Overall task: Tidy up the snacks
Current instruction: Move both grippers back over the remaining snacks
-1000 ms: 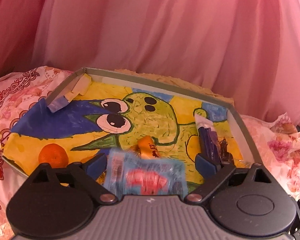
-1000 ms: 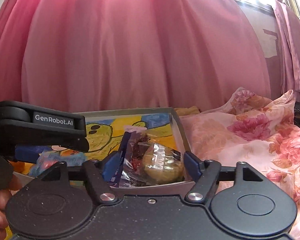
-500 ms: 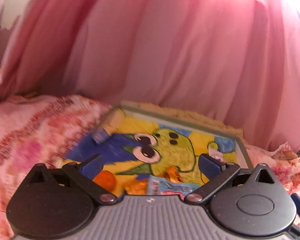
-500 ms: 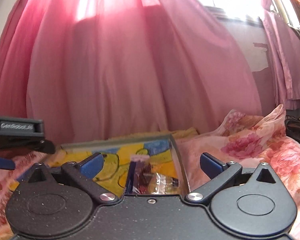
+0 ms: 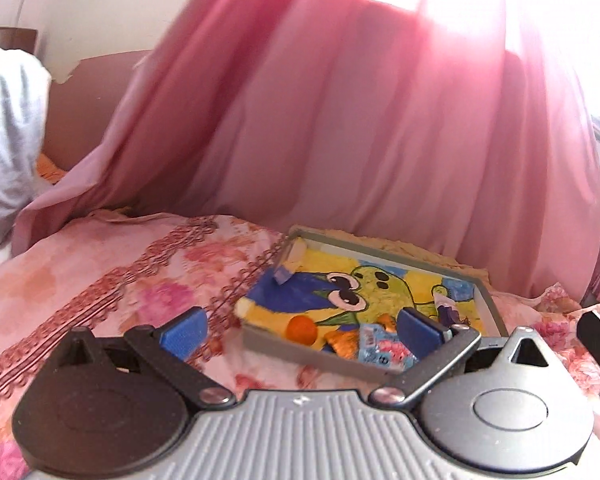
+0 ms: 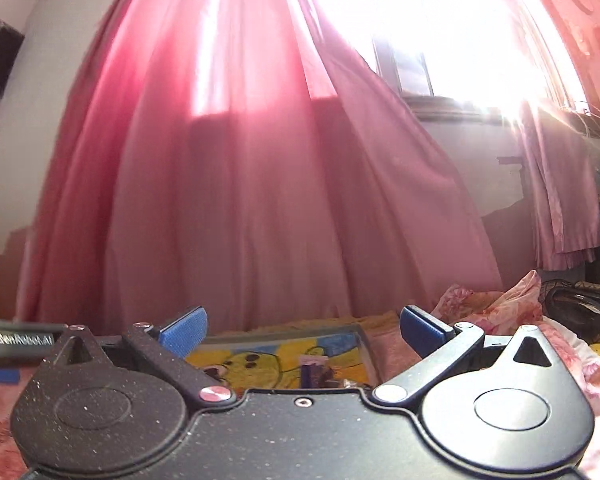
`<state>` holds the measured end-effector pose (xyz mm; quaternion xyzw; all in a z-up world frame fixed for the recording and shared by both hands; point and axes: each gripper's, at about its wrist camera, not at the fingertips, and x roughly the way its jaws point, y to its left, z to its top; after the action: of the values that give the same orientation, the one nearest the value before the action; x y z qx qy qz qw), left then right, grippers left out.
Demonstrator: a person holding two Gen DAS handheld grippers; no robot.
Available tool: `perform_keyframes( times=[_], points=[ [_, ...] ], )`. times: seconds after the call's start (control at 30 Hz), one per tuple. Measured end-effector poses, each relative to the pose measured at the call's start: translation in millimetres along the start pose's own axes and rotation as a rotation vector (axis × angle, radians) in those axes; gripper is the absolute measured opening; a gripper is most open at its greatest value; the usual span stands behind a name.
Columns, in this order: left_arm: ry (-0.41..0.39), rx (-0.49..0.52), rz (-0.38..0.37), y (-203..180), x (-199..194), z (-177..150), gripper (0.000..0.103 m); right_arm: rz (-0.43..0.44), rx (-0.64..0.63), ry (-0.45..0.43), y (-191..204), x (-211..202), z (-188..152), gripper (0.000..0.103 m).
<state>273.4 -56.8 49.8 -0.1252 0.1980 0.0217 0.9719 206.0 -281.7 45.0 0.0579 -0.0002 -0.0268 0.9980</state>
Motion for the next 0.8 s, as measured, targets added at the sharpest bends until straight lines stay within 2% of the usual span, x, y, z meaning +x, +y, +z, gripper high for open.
perform_keyframes(
  times=[0.2,0.57,0.7,0.8],
  points=[
    [-0.026,0.021,0.018,27,-41,-16,0.103,0.007,-0.026,-0.019,22,-53,-4,0.102],
    [0.006,0.037,0.047,73,-92,-53,0.103,-0.022,-0.108,0.026,43,-114,-25,0.102],
    [0.046,0.069,0.068,82,-102,-70,0.103,-0.054,-0.116,0.051,46,-136,-37,0.102],
    [0.094,0.082,0.065,86,-103,-84,0.103,-0.066,-0.125,0.101,49,-147,-47,0.102]
  ],
)
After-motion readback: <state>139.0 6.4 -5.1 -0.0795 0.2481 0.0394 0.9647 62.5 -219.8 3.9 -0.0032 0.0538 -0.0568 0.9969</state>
